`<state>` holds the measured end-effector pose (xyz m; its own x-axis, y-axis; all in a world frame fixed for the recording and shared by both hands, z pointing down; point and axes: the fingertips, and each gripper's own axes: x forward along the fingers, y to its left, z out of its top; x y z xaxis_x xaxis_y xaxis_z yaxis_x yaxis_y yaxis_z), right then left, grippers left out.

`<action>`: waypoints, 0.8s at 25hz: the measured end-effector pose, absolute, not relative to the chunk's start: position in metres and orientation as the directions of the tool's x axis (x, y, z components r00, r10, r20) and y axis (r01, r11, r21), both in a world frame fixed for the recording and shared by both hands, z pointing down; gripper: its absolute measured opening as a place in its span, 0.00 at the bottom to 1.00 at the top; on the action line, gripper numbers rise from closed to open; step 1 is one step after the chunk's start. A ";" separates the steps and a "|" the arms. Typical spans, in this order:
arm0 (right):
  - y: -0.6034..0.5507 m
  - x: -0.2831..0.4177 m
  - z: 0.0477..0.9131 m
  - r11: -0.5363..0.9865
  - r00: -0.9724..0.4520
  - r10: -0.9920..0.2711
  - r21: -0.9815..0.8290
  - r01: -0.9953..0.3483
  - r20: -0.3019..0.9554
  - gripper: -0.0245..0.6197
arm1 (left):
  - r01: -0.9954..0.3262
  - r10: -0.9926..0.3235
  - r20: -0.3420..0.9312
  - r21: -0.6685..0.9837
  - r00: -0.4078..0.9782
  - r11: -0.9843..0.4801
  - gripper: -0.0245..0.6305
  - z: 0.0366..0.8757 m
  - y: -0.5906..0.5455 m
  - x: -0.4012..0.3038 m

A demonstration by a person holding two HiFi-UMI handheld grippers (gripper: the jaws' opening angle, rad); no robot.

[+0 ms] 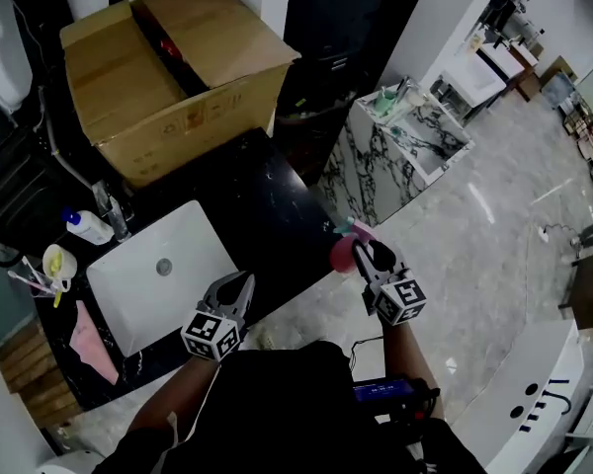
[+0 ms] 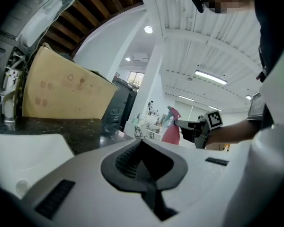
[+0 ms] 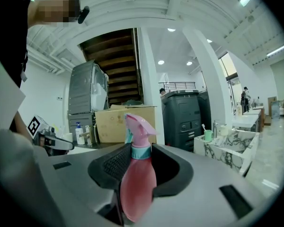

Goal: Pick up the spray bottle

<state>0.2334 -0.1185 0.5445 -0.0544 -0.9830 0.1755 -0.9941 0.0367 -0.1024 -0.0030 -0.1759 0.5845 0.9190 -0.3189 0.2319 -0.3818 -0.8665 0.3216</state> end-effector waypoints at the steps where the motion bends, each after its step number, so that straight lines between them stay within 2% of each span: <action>1: -0.114 0.240 0.545 0.029 -0.046 -0.984 -0.102 -0.994 0.172 0.28 | -0.374 -0.312 0.228 0.317 0.922 -0.872 0.05 0.584 -0.175 0.003; 20: 0.018 0.343 0.537 -0.098 0.081 -0.987 -0.122 -0.988 0.136 0.28 | -0.185 -0.121 0.227 0.288 0.966 -0.940 0.05 0.572 -0.103 0.145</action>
<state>0.3427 0.0177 0.5370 0.0810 -0.9874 0.1357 -0.9878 -0.0977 -0.1217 0.1454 -0.1031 0.5719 0.9665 -0.1207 0.2266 -0.1849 -0.9396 0.2882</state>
